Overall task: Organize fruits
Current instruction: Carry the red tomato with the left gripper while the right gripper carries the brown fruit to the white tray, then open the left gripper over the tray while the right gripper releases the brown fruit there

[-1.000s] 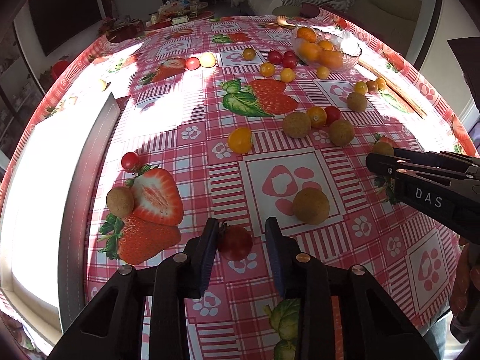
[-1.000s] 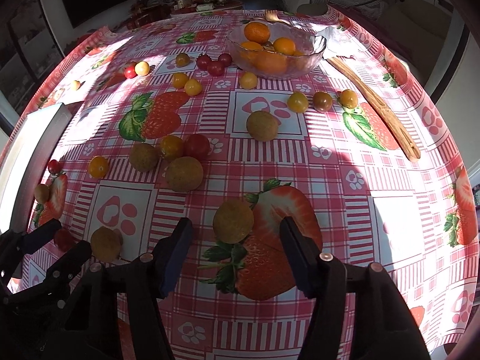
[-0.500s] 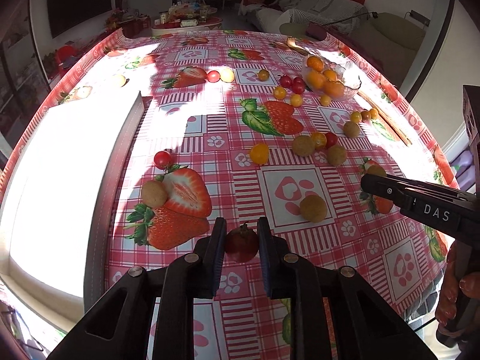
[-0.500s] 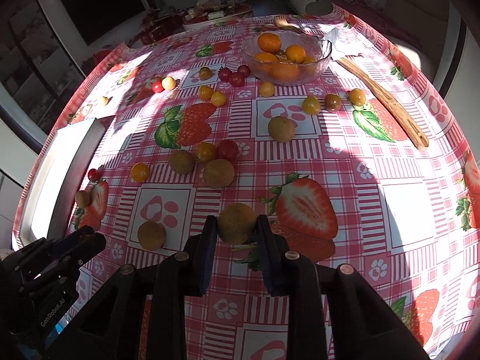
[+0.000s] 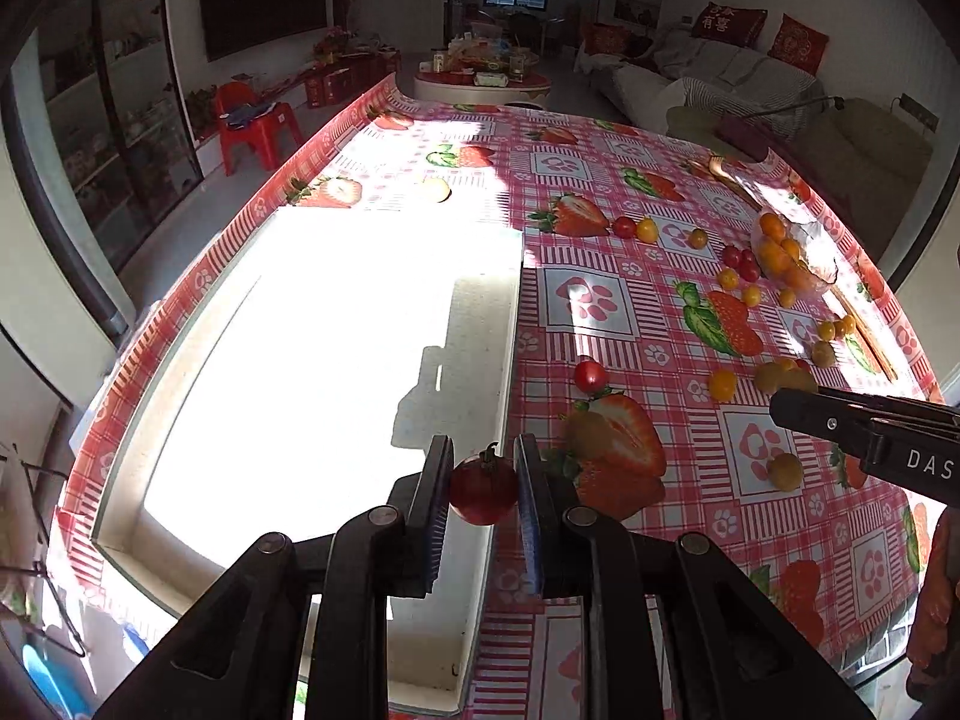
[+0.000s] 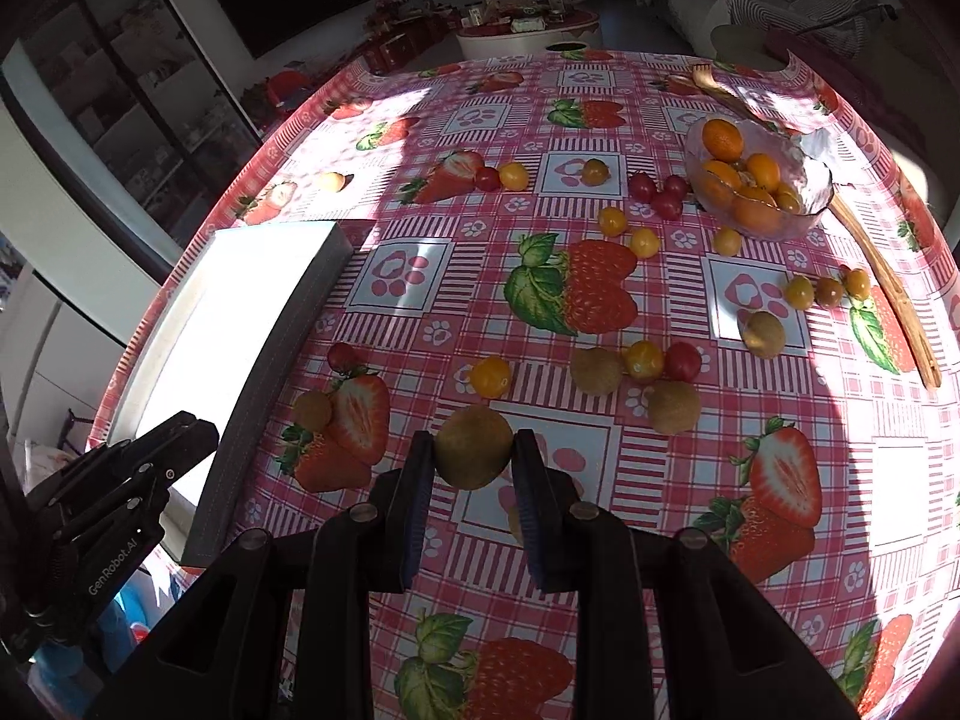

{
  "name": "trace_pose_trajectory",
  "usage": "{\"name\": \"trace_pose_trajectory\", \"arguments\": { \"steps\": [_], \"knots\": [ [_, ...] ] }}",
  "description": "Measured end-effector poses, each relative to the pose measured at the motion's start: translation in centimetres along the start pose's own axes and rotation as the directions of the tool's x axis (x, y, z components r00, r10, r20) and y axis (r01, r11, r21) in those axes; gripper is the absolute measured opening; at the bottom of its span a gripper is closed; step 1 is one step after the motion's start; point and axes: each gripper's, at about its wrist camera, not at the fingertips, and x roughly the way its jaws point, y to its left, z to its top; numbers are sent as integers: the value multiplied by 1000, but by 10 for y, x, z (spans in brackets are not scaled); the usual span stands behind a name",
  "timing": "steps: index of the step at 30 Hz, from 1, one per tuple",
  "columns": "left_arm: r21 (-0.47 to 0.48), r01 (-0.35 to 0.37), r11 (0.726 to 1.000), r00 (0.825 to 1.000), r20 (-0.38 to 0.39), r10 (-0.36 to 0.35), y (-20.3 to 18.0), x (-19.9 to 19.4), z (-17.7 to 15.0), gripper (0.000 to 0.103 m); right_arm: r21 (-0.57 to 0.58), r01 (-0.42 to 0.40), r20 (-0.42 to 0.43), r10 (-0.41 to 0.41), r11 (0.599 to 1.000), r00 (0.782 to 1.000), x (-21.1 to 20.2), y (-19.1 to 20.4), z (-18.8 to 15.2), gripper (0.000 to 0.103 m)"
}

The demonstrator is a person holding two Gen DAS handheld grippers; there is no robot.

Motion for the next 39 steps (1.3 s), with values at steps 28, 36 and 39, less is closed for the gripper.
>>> {"name": "trace_pose_trajectory", "arguments": {
  "steps": [28,36,39],
  "knots": [
    [-64,-217,974,973,-88,211,97,57,0,63,-226,-93,-219,43,970,975,146,170,57,30],
    [-47,-228,973,972,-64,225,94,50,-6,92,-252,-103,-179,58,962,982,135,174,66,76],
    [-56,-225,973,973,-64,221,92,45,-7,92,-207,-119,-148,89,971,985,119,163,70,81]
  ]
}}
